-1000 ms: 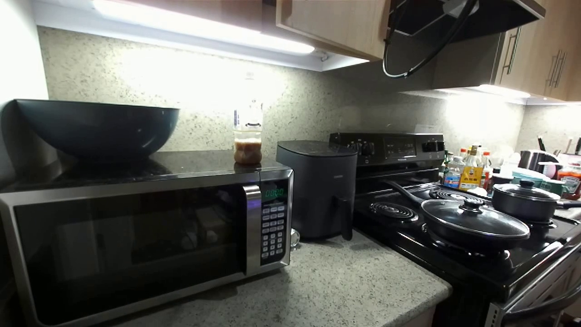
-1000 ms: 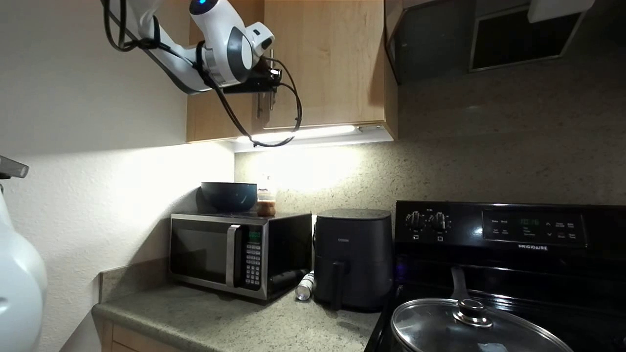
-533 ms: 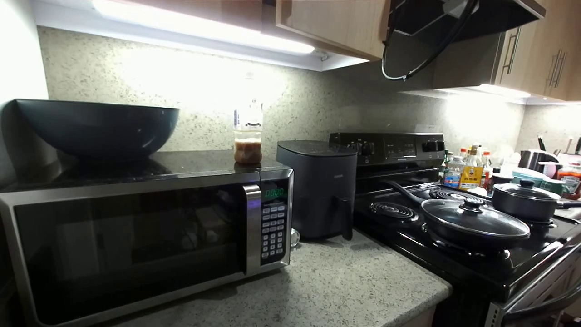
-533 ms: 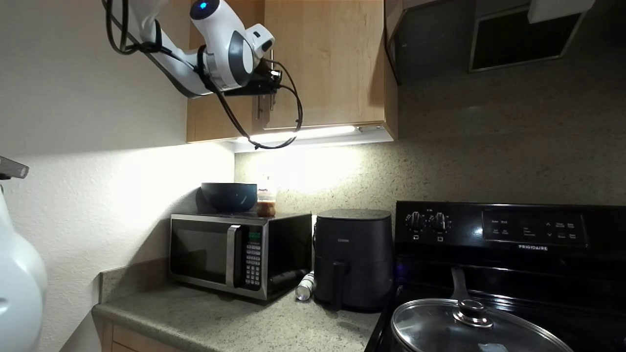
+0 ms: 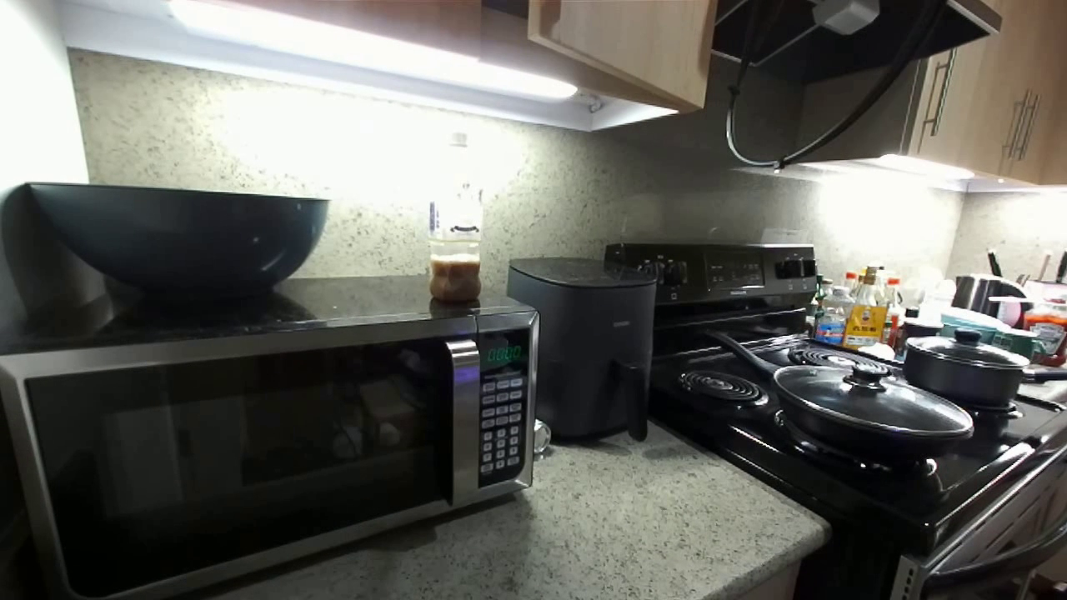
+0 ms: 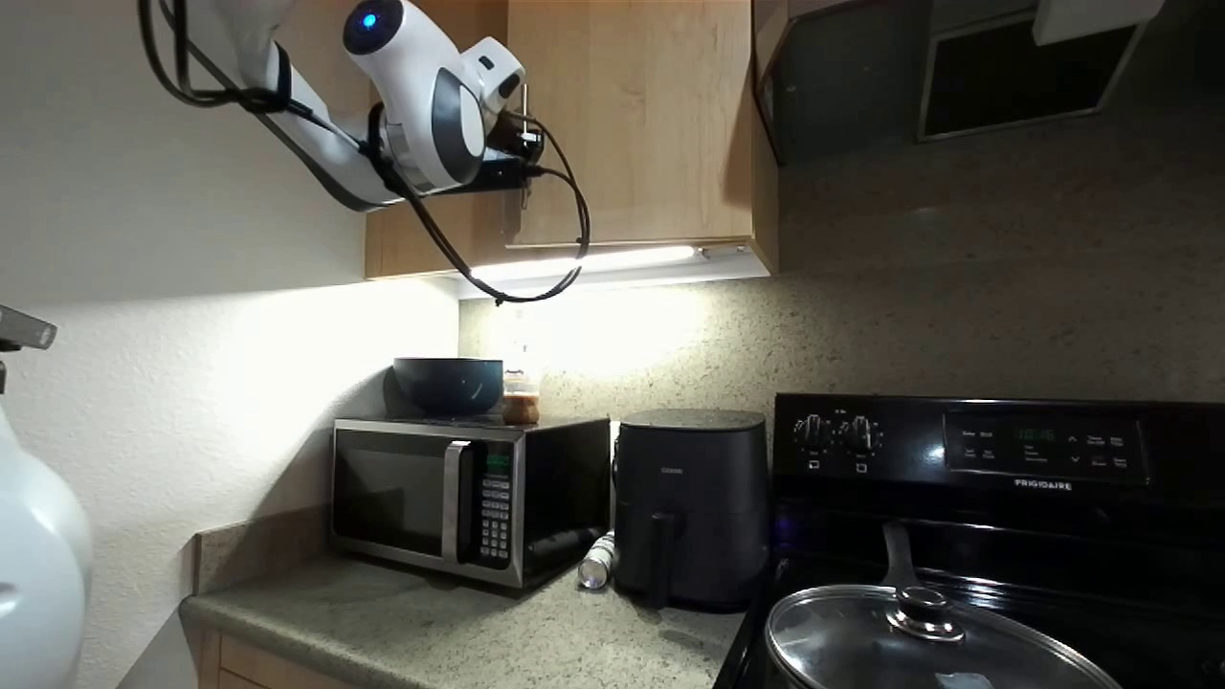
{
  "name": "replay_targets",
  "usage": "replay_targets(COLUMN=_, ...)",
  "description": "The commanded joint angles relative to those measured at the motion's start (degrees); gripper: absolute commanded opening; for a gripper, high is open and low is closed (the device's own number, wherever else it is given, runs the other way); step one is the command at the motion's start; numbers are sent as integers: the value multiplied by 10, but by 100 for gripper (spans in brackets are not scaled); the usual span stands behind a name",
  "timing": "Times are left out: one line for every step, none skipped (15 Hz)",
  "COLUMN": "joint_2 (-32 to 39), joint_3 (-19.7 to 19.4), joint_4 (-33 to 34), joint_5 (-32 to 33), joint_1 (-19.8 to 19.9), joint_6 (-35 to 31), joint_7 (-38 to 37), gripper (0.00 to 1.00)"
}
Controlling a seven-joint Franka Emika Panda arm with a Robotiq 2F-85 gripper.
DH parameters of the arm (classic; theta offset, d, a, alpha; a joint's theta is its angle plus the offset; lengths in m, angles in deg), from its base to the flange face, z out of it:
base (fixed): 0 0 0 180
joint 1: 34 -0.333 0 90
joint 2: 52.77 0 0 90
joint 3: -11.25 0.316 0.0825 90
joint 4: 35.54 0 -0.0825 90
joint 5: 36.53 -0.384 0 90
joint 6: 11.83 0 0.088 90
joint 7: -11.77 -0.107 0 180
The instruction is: Open the overhead cabinet door on the right
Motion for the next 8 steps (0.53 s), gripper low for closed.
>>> replay_targets(joint_2=-68, joint_3=-19, joint_4=-66, joint_5=-11, joint_1=-8, joint_6=-52, joint_7=-13, gripper=6)
replay_targets(joint_2=-68, joint_3=-21, joint_4=-68, joint_5=-9, joint_1=-11, joint_6=-55, joint_7=-14, gripper=6)
replay_targets(joint_2=-25, joint_3=-6, joint_4=-33, joint_5=0, joint_1=-2, joint_6=-25, joint_7=-5, gripper=6)
replay_targets(joint_2=-26, joint_3=-6, joint_4=-34, joint_5=0, joint_1=-2, joint_6=-25, joint_7=-5, gripper=14)
replay_targets(joint_2=-23, joint_3=-6, joint_4=-31, joint_5=0, joint_1=-2, joint_6=-25, joint_7=-5, gripper=14)
replay_targets(joint_2=-19, joint_3=-5, joint_4=-28, joint_5=0, joint_1=-2, joint_6=-25, joint_7=-5, gripper=14)
replay_targets(joint_2=-16, joint_3=-4, joint_4=-26, joint_5=0, joint_1=-2, joint_6=-25, joint_7=-5, gripper=14)
replay_targets(joint_2=-15, joint_3=-4, joint_4=-25, joint_5=1, joint_1=-2, joint_6=-25, joint_7=-5, gripper=14)
